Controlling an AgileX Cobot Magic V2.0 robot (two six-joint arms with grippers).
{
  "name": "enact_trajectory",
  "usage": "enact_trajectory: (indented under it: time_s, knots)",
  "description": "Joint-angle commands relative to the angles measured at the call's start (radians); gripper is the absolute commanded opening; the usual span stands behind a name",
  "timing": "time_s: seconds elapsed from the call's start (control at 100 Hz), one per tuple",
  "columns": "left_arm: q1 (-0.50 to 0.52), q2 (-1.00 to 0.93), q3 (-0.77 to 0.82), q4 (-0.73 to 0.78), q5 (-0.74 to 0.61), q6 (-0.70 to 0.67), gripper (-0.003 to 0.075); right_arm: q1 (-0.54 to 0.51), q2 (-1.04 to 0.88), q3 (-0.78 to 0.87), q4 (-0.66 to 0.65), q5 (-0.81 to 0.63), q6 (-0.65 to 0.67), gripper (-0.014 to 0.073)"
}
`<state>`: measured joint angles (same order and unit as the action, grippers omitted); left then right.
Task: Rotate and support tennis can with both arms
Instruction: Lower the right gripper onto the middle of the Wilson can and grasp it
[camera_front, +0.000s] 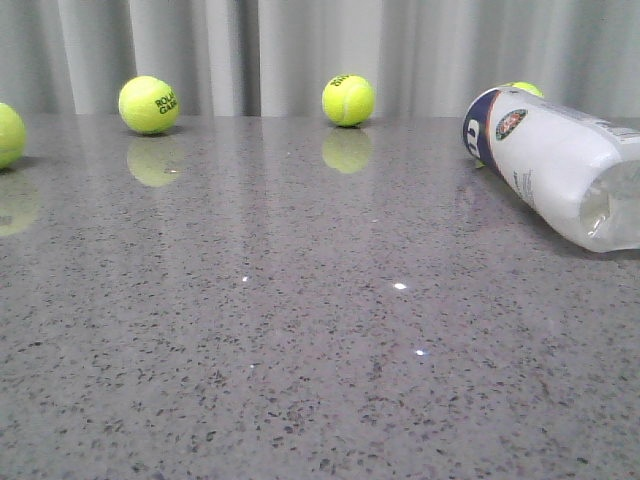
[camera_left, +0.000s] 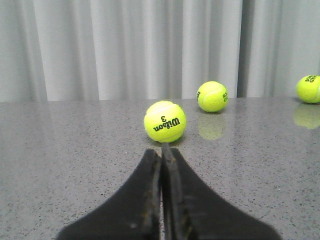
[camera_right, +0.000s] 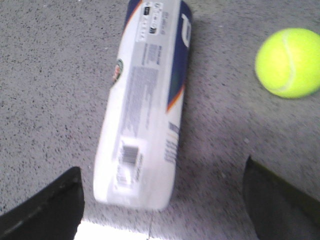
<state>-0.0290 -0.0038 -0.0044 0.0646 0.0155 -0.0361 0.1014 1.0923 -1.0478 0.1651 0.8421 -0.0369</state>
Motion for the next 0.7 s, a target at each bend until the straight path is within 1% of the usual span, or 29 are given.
enact_trajectory:
  time_s: [0.0,0.15,0.3,0.53,0.69]
  knots:
    - [0.003,-0.04,0.049,-0.007,-0.076,-0.008,-0.0021,0.029,0.065,-0.082,0.022,-0.067,-0.014,0.0636]
    - [0.003,-0.04,0.049,-0.007,-0.076,-0.008,-0.0021,0.065,0.217,-0.169,0.021,-0.081,-0.034,0.0636]
    - [0.003,-0.04,0.049,-0.007,-0.076,-0.008,-0.0021,0.067,0.354,-0.232,0.021,-0.087,-0.04,0.0636]
    - [0.003,-0.04,0.049,-0.007,-0.076,-0.008,-0.0021,0.066,0.476,-0.263,0.021,-0.124,-0.04,0.0636]
    - [0.003,-0.04,0.049,-0.007,-0.076,-0.008,-0.0021,0.066,0.503,-0.263,0.021,-0.136,-0.04,0.0631]
